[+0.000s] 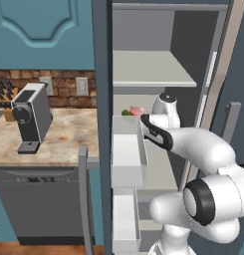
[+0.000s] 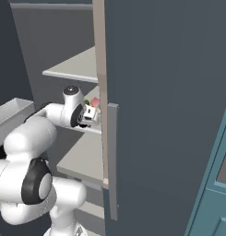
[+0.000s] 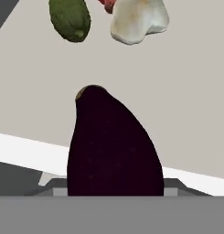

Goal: Take the eggplant and garlic from the highest rack and move them to the second highest rack where the steak and cucumber are located, to maximize freezer space. Close the freezer door after rearranging.

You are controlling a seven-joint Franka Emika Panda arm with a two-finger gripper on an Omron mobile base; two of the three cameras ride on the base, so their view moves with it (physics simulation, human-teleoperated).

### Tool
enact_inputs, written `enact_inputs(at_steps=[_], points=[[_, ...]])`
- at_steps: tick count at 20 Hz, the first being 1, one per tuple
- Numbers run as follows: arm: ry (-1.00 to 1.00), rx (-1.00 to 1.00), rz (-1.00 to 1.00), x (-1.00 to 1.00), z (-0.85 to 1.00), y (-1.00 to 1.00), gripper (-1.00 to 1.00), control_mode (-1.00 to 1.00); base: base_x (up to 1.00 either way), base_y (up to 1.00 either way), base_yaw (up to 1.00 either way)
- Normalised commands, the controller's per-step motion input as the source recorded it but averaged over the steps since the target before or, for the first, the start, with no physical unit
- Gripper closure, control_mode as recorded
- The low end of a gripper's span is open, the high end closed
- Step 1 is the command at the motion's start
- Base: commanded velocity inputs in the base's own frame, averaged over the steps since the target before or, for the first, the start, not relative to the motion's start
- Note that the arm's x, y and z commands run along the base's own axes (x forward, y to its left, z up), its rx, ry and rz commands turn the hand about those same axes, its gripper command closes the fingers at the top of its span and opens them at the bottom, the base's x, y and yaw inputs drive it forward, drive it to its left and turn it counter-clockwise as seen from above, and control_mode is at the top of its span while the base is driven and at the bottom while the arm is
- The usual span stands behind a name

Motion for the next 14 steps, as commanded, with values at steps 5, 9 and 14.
enact_inputs(at_steps=[5, 9, 14], points=[[0.01, 0.00, -0.02, 0.56, -0.31, -0.05, 1.00, -1.00, 0.00, 0.00, 0.00], [0.06, 0.01, 0.00, 0.52, -0.30, -0.13, 1.00, -1.00, 0.00, 0.00, 0.00], [0.04, 0.01, 0.00, 0.48, -0.40, -0.10, 1.00, -1.00, 0.00, 0.00, 0.00]])
